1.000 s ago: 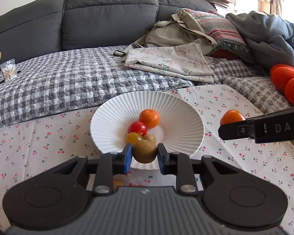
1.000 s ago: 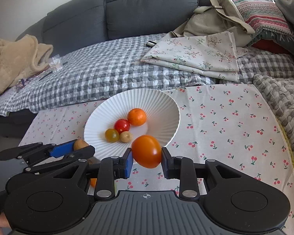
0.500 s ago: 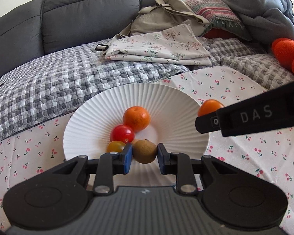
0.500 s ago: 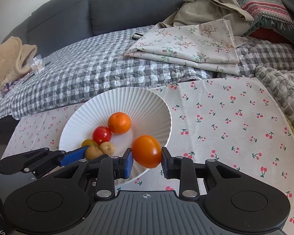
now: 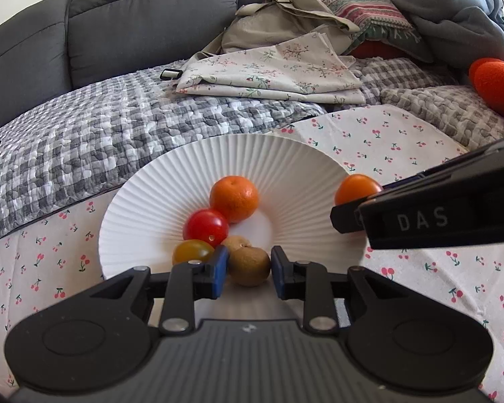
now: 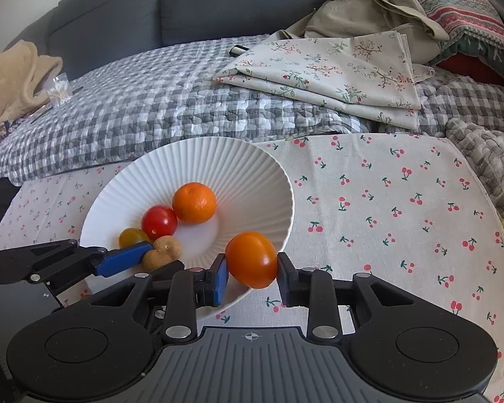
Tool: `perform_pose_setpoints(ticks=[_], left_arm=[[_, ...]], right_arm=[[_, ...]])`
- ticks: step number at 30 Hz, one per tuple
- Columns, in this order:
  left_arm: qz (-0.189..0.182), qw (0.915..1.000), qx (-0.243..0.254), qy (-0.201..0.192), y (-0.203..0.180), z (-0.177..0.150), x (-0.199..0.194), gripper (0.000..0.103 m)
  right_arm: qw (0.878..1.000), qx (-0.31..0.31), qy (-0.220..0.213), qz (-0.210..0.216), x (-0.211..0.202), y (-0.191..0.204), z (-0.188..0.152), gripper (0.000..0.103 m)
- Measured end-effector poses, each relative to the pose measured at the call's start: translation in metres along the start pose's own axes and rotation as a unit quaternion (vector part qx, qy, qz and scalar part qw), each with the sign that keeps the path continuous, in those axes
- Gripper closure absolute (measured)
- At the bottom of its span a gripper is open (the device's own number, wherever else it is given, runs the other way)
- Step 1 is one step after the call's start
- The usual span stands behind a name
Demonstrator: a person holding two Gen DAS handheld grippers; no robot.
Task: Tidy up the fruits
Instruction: 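Carry the kiwi and orange tomato into the white bowl and open both tools, then withdraw both tools from the bowl back toward the remaining fruit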
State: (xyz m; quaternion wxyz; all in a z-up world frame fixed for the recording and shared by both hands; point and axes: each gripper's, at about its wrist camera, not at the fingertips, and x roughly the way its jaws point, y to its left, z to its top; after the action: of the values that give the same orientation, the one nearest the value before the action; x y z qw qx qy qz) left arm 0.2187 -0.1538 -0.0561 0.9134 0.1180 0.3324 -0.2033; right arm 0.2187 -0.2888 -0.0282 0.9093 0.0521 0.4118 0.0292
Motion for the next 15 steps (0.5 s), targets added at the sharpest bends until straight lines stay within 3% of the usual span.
perform_pose_setpoints(ticks=[5, 10, 15], left_arm=[[-0.006, 1.0, -0.004, 0.002, 0.007, 0.001, -0.008, 0.072], [-0.011, 0.9997, -0.015, -0.014, 0.021, 0.006, -0.021, 0.059], [-0.014, 0.9987, -0.048, -0.012, 0.04, 0.009, -0.027, 0.058]], right_arm=[[1.0, 0.008, -0.009, -0.007, -0.003, -0.001, 0.002, 0.071], [0.999, 0.03, -0.016, -0.001, -0.01, -0.009, 0.003, 0.071], [0.999, 0.029, -0.013, -0.005, -0.01, -0.009, 0.002, 0.071]])
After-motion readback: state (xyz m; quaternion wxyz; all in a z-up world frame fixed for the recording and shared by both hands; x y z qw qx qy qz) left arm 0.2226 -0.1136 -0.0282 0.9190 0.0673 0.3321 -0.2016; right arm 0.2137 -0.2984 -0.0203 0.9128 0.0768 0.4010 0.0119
